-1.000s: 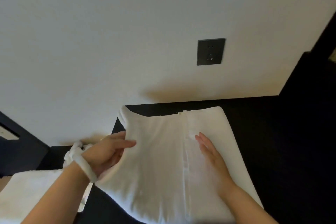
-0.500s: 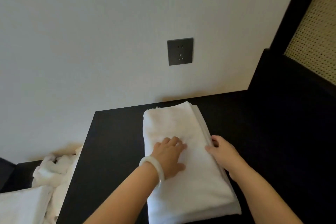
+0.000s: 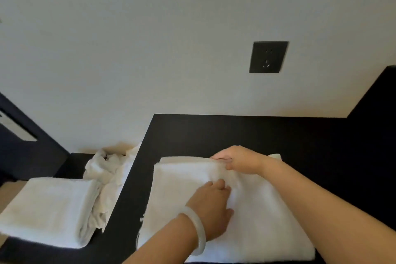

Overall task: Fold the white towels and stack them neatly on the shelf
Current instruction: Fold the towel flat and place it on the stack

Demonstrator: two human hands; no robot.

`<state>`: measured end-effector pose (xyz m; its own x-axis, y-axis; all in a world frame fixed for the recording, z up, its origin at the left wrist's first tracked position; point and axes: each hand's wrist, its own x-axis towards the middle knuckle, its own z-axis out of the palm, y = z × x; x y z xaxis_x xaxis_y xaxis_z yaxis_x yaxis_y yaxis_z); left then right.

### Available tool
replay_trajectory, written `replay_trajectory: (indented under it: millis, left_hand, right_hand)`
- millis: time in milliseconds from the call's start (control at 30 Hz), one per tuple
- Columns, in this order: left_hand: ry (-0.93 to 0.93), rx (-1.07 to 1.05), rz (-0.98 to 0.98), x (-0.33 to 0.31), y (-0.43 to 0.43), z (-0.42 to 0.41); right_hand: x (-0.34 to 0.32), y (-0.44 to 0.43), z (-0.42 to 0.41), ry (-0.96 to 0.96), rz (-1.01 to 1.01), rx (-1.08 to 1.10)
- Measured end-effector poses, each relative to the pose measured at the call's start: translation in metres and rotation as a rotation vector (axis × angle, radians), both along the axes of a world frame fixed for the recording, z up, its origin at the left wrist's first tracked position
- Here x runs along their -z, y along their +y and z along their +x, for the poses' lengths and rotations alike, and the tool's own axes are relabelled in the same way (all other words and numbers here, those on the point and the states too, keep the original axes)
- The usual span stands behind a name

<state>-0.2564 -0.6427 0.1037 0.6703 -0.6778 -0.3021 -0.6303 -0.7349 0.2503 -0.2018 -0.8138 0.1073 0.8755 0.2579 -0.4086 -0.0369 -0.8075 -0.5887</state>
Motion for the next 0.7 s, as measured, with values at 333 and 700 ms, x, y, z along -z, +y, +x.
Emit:
replay_trajectory:
  millis: [333,700]
  left_hand:
    - [-0.026,-0.521,-0.137,0.011,0.116,0.057]
    - [0.128,-0.403,-0.241,-0.005,0.147,0.061]
  right_hand:
    - [-0.015,-0.061,-0.032,-0.091,-0.223,0.327]
    - [-0.011,-0.076,-0.049,-0.123,0.101,0.537]
